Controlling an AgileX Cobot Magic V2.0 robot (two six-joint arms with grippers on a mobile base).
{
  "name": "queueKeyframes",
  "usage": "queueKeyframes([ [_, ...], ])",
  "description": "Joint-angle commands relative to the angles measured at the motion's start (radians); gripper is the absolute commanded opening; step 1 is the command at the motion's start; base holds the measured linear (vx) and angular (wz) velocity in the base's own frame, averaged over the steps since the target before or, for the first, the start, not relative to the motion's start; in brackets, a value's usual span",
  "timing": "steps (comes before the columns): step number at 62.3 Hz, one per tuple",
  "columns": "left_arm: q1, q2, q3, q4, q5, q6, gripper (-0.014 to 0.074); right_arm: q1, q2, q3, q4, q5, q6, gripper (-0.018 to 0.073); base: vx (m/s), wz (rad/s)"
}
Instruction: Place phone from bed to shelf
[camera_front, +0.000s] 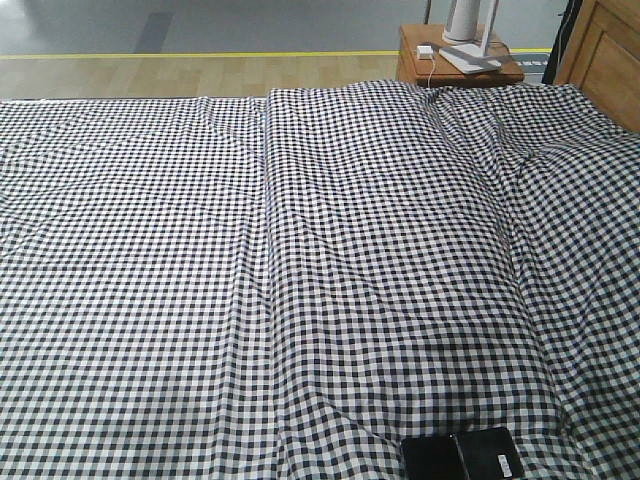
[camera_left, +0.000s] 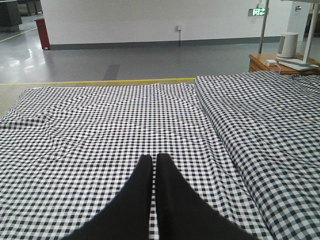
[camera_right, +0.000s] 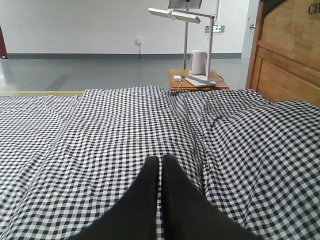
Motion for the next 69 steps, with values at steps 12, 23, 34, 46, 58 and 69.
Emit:
queueKeyframes([
  [12, 0.001, -0.007, 0.006, -0.009, -0.074, 0.0, 0.0001, -0.004, -0.012, 0.006, -0.007, -0.261, 0.027, -0.0005, 0.0, 0.0],
  [23, 0.001, -0.007, 0.006, -0.009, -0.074, 0.0, 0.0001, -0.004, -0.012, -0.033, -0.007, -0.475, -0.001, -0.0005, 0.0, 0.0],
  [34, 0.001, -0.007, 0.006, -0.009, -0.074, 0.0, 0.0001, -0.004, -0.012, -0.179, -0.007, -0.479, -0.052, -0.0005, 0.0, 0.0],
  [46, 0.001, -0.007, 0.006, -0.009, -0.074, 0.0, 0.0001, -0.004, 0.06, -0.36, -0.007, -0.425, -0.058, -0.0005, 0.0, 0.0],
  [58, 0.001, -0.007, 0.006, -0.009, -0.074, 0.0, 0.0001, -0.004, 0.247, -0.578, -0.007, -0.196, -0.048, -0.0005, 0.0, 0.0],
  [69, 0.001, -0.007, 0.006, -0.009, -0.074, 0.0, 0.0001, -0.004, 0.478, -0.718, -0.007, 0.02, -0.048, 0.0, 0.0, 0.0],
])
